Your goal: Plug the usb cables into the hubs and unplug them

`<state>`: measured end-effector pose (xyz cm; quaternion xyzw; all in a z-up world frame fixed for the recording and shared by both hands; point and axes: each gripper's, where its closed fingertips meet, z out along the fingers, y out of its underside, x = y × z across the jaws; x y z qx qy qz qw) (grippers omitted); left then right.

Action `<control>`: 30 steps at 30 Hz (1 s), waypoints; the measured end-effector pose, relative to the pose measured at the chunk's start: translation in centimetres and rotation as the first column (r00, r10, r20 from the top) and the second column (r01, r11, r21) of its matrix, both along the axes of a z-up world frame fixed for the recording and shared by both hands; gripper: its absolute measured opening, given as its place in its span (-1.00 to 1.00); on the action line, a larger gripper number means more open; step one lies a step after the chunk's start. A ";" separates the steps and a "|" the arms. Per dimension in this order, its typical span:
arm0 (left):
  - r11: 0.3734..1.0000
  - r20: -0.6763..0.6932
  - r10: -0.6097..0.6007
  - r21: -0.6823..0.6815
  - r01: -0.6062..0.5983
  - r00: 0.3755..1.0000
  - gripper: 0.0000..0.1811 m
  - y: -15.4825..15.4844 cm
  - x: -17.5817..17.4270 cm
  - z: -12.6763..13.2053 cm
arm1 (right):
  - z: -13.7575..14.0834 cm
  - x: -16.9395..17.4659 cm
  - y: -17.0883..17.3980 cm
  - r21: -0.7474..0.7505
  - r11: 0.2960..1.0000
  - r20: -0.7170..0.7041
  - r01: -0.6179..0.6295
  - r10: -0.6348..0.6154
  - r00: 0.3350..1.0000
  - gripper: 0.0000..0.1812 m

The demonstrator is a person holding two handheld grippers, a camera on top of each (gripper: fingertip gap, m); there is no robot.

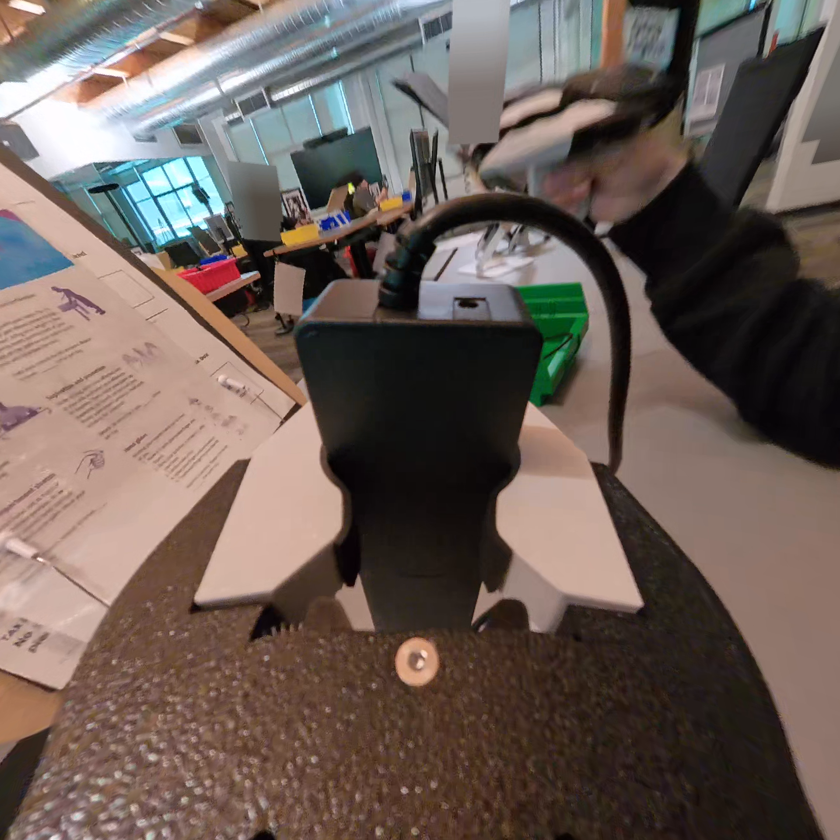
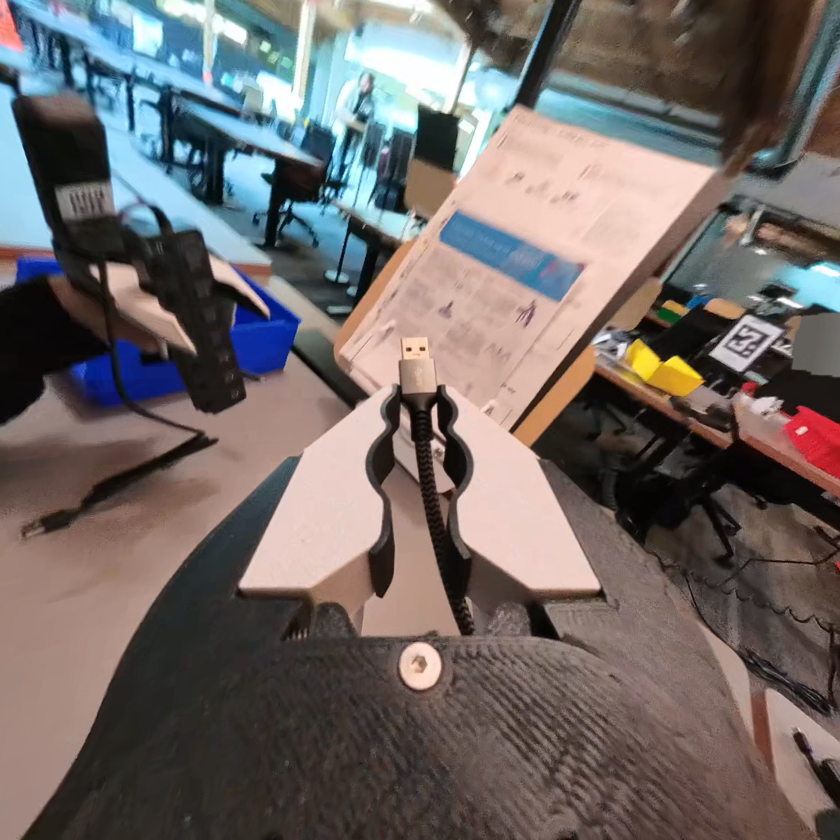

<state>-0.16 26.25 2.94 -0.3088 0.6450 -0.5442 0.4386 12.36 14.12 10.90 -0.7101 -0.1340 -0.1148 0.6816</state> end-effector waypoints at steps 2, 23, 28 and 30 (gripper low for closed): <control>1.000 -0.014 0.011 0.017 -0.011 1.000 -0.32 -0.1 0.2 -0.2 | 1.8 0.7 -2.1 0.064 0.994 -0.025 0.086 -0.085 0.996 -0.83; 0.996 -0.068 -0.083 0.008 0.084 0.994 -0.32 -2.8 1.3 -1.1 | -8.2 9.1 -7.9 -0.412 0.852 -0.260 0.323 -0.449 0.855 -0.83; 0.996 -0.080 -0.092 0.007 0.093 0.993 -0.32 -3.0 1.6 -1.5 | -13.7 11.4 -9.0 -0.642 0.682 -0.185 0.350 -0.581 0.793 -0.84; 0.995 -0.085 -0.094 0.008 0.095 0.992 -0.32 -3.1 1.6 -1.6 | -14.9 12.4 -9.1 -0.669 0.656 -0.185 0.350 -0.603 0.776 -0.84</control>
